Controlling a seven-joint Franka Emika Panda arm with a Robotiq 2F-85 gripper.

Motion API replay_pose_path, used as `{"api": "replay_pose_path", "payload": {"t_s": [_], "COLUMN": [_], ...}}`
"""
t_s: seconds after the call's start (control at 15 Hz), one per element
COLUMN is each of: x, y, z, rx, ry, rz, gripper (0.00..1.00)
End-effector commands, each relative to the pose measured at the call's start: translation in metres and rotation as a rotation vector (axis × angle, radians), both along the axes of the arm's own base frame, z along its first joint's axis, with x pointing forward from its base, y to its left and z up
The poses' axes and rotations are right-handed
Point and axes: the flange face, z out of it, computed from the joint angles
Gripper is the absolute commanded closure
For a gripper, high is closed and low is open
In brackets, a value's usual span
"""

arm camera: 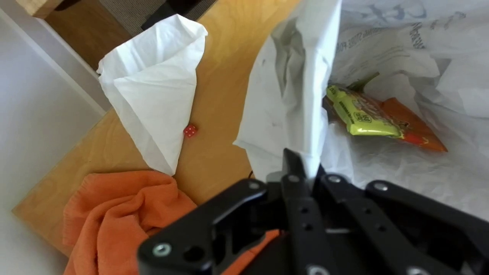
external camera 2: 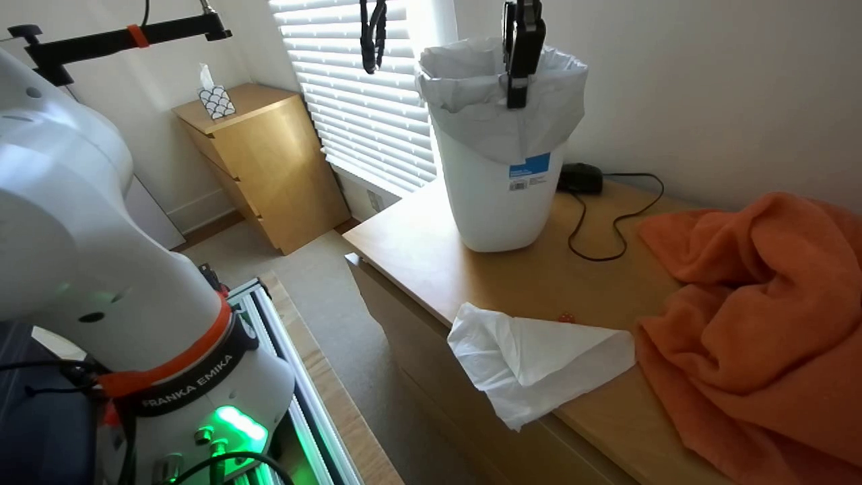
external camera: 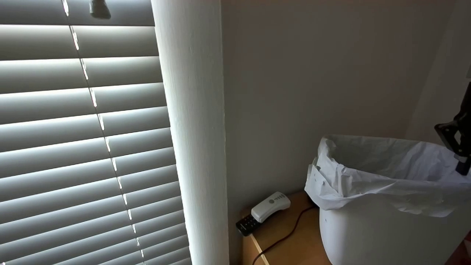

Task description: Turn the waste bin on the counter top clockwise once

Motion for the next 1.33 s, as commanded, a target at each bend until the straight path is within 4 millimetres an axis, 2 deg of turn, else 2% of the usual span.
{"api": "replay_pose_path", "payload": {"t_s": [0.0, 0.53, 0.8, 0.87, 1.2, 1.27], "x": [-0.012, -0.037, -0.054, -0.037, -0.044, -0.045], "y": [0.013, 0.048, 0.057, 0.058, 0.058, 0.058], "z": [0.002, 0.002, -0.002, -0.002, 0.0, 0.0], "rx": [0.03, -0.055, -0.129, -0.086, -0.107, -0.108], "ry": [-0.027, -0.131, -0.126, -0.104, -0.116, -0.116], "rz": [-0.186, -0.533, -0.676, -0.606, -0.65, -0.651], "gripper": [0.99, 0.99, 0.99, 0.95, 0.95, 0.99]}}
